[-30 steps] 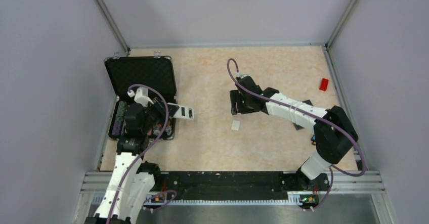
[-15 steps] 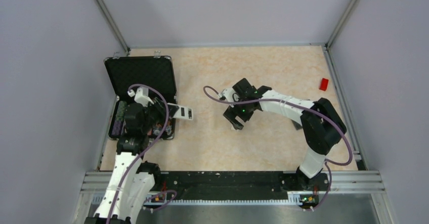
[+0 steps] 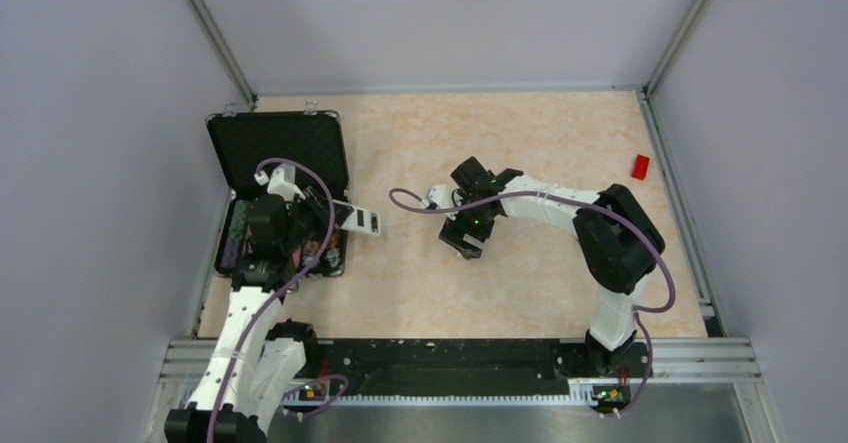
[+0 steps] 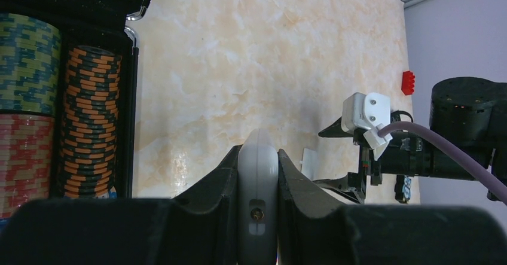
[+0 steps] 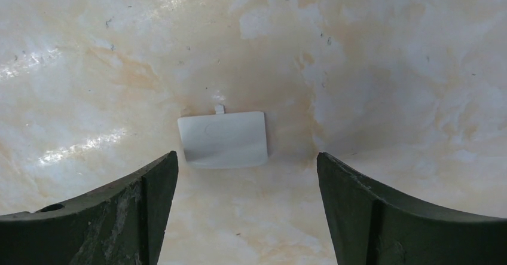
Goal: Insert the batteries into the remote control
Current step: Pick up the battery cover at the center of the board.
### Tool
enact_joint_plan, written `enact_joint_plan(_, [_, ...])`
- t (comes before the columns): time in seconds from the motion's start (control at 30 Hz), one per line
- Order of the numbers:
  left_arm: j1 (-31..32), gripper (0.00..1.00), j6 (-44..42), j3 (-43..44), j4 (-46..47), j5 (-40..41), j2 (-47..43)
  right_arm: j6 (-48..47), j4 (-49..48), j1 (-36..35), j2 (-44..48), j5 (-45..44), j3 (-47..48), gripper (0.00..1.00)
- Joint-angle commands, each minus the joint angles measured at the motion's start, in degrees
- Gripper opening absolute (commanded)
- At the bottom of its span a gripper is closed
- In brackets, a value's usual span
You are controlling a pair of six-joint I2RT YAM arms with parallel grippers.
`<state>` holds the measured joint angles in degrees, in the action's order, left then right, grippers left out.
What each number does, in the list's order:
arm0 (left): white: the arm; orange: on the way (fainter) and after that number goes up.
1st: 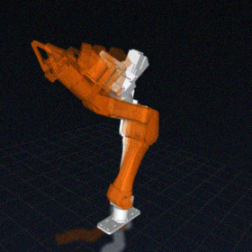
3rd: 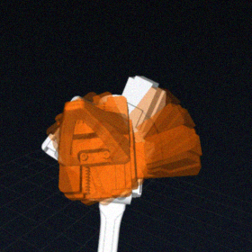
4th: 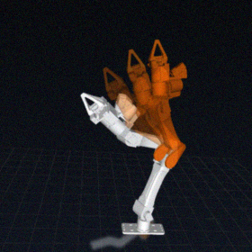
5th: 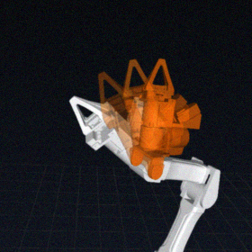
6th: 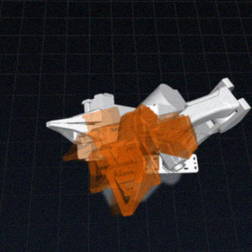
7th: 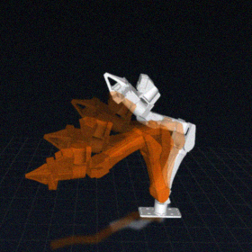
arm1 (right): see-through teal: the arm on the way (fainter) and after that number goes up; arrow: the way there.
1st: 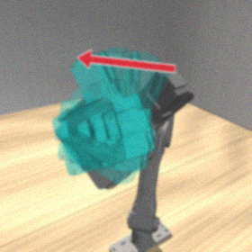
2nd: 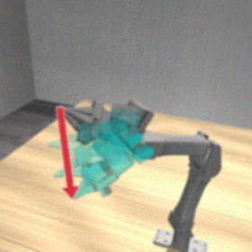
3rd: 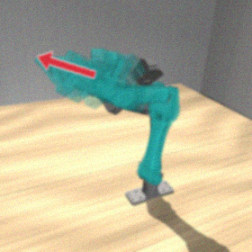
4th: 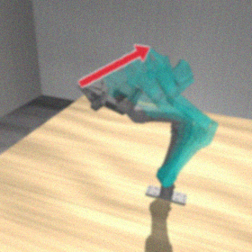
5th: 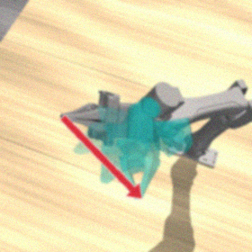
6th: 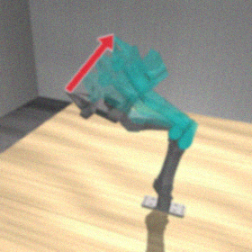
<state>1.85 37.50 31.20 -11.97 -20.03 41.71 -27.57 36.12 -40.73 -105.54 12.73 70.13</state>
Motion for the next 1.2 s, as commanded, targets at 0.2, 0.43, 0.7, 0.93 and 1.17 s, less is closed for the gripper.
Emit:
enact_joint_plan(0.2, [-1.31, 0.00, -0.81, 2.90, 5.79, -0.26, 1.72, -2.03, -5.45, -4.67, 0.14, -6.17, -3.53, 0.82])
enact_joint_plan(0.43, [-1.50, 0.00, -0.80, 2.63, 6.32, -0.59, 2.31, -1.65, -4.39, -4.75, 0.50, -8.70, -4.60, 0.76])
enact_joint_plan(0.7, [-1.49, 0.00, -0.78, 2.52, 6.60, -1.21, 2.55, -2.84, -1.42, -4.31, 1.38, -9.34, -5.79, 0.76])
enact_joint_plan(0.93, [-3.12, 0.00, -0.75, 2.30, 6.81, -1.67, 2.70, -3.04, 0.75, -1.75, 0.99, -5.42, -3.92, 0.77])
enact_joint_plan(1.17, [-3.48, 0.00, -0.83, 2.62, 6.63, -1.95, 2.76, -2.86, 1.51, -1.72, -1.37, -3.59, -2.84, 0.67])
